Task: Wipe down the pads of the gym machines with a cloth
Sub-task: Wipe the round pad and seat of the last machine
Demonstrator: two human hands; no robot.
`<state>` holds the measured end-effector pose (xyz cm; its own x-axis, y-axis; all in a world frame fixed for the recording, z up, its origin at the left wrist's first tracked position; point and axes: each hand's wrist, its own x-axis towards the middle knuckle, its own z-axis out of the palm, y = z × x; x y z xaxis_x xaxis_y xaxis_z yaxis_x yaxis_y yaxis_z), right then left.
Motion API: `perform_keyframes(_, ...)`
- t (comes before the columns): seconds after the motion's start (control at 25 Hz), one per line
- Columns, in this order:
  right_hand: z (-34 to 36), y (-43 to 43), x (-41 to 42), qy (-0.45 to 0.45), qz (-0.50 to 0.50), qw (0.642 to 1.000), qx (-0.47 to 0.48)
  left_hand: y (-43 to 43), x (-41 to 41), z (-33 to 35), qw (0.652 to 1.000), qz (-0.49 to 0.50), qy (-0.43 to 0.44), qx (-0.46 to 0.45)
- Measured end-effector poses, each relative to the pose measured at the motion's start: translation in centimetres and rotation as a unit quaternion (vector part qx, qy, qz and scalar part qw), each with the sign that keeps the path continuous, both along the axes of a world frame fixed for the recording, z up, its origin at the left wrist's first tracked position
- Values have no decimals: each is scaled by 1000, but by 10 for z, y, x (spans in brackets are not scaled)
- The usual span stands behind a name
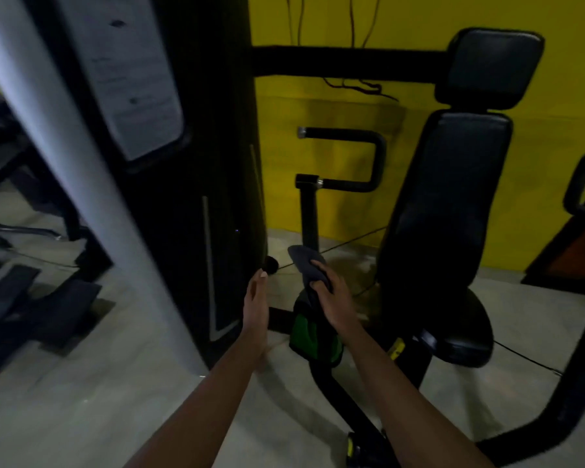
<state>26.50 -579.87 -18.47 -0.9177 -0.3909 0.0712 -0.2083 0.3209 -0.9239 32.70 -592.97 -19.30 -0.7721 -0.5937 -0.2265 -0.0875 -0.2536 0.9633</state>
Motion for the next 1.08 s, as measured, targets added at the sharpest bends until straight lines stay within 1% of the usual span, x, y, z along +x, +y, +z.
perform_keyframes(0.2,18,-85,90,-22,12,999,-27,-91,107,22,998,57,31,-8)
perform_keyframes(0.28,21,-136,136,-24,36,999,-32,-143,161,30,995,94,34,-22)
perform_keyframes(0.4,21,-220,205,-14,79,995,-59,-223,242,36,993,103,19,-50)
perform_keyframes(0.52,30,-307,277,-16,139,988,-63,-297,330,38,985,162,26,-55)
perform_keyframes(0.64,44,-382,342,-31,198,976,-82,-357,411,43,970,235,44,-44)
perform_keyframes(0.76,51,-452,396,-39,256,963,-81,-410,478,44,955,292,46,-32)
perform_keyframes(0.96,54,-561,480,-68,352,930,-87,-489,569,51,916,390,69,-57)
perform_keyframes(1.08,53,-623,528,-83,388,913,-97,-532,618,59,895,439,62,-45)
